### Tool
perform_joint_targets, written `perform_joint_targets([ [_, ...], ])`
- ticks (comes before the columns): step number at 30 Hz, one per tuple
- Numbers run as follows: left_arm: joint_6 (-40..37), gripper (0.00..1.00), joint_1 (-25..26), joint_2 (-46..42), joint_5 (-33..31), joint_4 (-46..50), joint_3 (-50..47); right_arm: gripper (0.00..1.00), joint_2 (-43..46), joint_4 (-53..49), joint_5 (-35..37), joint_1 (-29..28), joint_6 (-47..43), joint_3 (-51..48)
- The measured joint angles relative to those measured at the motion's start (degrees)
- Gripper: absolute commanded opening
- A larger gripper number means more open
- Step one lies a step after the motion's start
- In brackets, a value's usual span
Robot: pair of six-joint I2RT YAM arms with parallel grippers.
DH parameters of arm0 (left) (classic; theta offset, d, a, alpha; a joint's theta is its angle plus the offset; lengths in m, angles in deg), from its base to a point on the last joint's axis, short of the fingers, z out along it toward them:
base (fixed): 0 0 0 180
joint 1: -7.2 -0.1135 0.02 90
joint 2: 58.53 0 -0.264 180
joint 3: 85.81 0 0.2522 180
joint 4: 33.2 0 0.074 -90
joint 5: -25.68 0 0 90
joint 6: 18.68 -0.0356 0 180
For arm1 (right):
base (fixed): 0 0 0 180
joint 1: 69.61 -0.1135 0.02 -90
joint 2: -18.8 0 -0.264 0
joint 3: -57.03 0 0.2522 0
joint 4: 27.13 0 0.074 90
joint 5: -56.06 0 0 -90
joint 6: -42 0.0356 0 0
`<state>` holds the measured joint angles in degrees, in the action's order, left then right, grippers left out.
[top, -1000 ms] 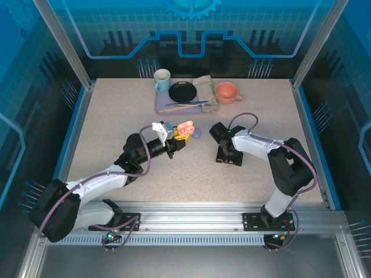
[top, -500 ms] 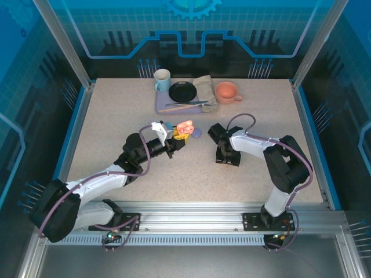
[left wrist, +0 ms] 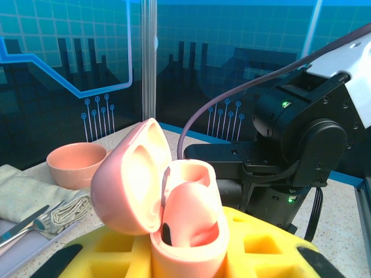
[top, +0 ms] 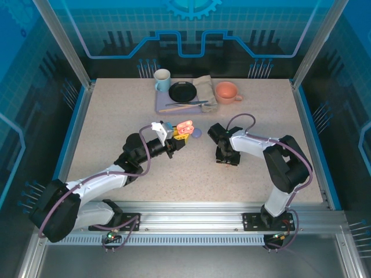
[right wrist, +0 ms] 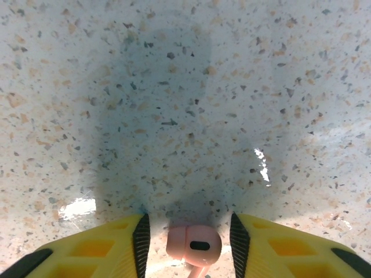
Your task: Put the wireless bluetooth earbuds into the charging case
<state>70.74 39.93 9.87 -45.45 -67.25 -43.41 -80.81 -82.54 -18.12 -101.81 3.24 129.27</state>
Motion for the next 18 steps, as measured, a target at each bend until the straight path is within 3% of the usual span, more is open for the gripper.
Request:
perform_joint_targets([
  [18, 0.0, 0.00, 0.0, 0.0, 0.0, 0.0, 0.0, 0.34, 2.1, 2.7, -1.2, 1.1, 0.0, -2.9],
])
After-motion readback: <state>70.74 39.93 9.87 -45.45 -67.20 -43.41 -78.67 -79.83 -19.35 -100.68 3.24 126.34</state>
